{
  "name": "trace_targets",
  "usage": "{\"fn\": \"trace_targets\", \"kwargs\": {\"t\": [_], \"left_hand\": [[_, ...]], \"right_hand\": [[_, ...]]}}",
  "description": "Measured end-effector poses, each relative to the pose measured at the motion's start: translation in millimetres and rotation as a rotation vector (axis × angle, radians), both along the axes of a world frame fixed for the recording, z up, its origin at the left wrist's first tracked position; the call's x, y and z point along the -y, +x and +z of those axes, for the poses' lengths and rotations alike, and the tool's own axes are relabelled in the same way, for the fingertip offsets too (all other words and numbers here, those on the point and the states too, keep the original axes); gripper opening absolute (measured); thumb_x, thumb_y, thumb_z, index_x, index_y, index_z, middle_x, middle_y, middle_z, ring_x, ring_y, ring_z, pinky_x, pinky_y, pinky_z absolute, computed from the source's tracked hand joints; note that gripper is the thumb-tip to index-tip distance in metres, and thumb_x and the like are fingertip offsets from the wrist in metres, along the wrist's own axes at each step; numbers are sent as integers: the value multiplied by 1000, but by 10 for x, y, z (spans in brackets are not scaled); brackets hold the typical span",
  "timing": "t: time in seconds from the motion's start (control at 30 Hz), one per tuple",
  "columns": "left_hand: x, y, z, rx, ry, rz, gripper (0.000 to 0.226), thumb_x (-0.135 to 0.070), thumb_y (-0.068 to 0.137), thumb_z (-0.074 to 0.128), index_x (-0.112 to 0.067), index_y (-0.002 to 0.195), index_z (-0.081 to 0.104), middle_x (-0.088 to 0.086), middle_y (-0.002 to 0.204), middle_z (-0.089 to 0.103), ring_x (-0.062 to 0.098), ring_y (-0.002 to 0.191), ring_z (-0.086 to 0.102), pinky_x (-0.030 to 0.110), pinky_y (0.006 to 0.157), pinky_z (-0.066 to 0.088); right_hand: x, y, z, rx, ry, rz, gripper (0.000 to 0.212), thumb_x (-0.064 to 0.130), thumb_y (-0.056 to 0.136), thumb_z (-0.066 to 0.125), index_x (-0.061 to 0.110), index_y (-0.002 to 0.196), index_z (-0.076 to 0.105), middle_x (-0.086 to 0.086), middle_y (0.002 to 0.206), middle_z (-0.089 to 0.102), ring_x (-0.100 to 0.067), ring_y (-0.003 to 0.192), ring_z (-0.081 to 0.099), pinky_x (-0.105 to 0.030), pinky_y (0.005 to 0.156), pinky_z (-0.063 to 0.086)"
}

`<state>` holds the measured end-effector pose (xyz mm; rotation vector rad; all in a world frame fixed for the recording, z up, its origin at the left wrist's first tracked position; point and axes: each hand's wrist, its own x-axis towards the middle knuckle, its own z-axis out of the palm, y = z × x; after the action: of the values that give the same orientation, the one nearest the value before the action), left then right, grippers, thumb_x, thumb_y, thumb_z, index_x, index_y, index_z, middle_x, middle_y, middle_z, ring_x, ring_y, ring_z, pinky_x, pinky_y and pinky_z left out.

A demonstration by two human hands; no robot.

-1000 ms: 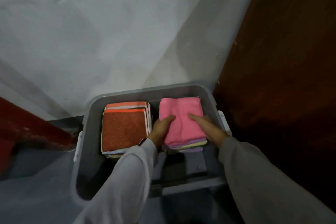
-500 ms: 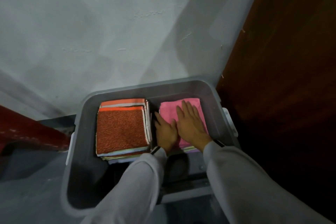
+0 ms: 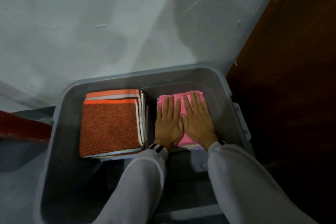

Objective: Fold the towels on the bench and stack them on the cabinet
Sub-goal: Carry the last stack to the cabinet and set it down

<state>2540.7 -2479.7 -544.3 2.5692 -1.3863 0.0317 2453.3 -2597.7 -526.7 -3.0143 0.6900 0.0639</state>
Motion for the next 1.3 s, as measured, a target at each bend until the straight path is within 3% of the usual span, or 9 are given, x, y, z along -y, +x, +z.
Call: {"fn": "trace_targets", "kwargs": {"t": [0.33, 0.57, 0.67, 0.77, 0.87, 1.0, 1.07, 1.17, 1.3], "left_hand": [[25, 37, -31, -25, 38, 4, 63, -37, 105, 27, -11, 162, 22, 15, 169, 14, 33, 158, 9, 56, 124, 17], [22, 6, 232, -78, 226, 27, 70, -44, 101, 7, -13, 163, 14, 15, 170, 6, 34, 158, 0, 55, 126, 6], [14, 2, 516, -80, 261, 12, 66, -41, 103, 21, -15, 163, 21, 17, 169, 16, 36, 157, 7, 55, 126, 4], [12, -2, 1025, -121, 198, 16, 60, -37, 97, 37, -20, 154, 42, 16, 161, 35, 36, 154, 19, 52, 126, 9], [-5, 20, 1635, -168, 166, -1, 58, -32, 96, 48, -19, 152, 44, 17, 160, 36, 34, 155, 18, 48, 126, 10], [-126, 22, 2583, -206, 192, -10, 53, -29, 95, 51, -18, 147, 48, 16, 156, 42, 35, 154, 19, 46, 125, 13], [-209, 19, 3120, -255, 219, -20, 54, -25, 93, 56, -18, 146, 50, 17, 151, 47, 37, 152, 25, 46, 124, 17], [-226, 29, 4045, -286, 189, -13, 47, -21, 89, 57, -17, 136, 58, 17, 140, 55, 38, 145, 35, 43, 119, 26], [-212, 9, 5511, -264, 136, -9, 36, -21, 90, 52, -14, 123, 66, 14, 130, 61, 37, 139, 42, 42, 113, 33]], "right_hand": [[-11, 29, -33, -22, -39, -17, 74, 48, 101, 2, 8, 163, 6, -23, 169, -2, -39, 157, -2, -55, 124, 8], [-71, 21, 155, -107, -23, -14, 78, 50, 98, -2, 10, 163, 14, -22, 169, 9, -40, 157, 6, -58, 124, 8], [-92, 25, 393, -168, -34, -5, 73, 46, 101, 5, 11, 163, 17, -19, 169, 11, -38, 157, 9, -57, 126, 5], [-134, 31, 834, -161, -27, 34, 59, 36, 104, 33, 10, 157, 33, -19, 165, 26, -36, 154, 20, -53, 126, 7], [-224, 31, 1443, -115, 38, 9, 56, 25, 90, 52, 7, 143, 50, -19, 147, 48, -36, 138, 42, -47, 122, 23], [-396, 8, 2422, -56, 131, -85, 49, 33, 88, 47, 8, 128, 59, -22, 139, 54, -41, 126, 51, -49, 111, 35], [-487, -10, 2979, -52, 160, -139, 43, 31, 92, 55, 12, 130, 57, -19, 141, 51, -39, 131, 48, -47, 113, 33], [-564, -6, 3860, 24, 209, -196, 36, 27, 90, 63, 11, 122, 61, -18, 127, 58, -38, 121, 55, -45, 105, 38], [-653, -33, 5331, 0, 188, -217, 35, 24, 96, 53, 14, 129, 54, -14, 134, 52, -33, 126, 50, -41, 103, 37]]}}
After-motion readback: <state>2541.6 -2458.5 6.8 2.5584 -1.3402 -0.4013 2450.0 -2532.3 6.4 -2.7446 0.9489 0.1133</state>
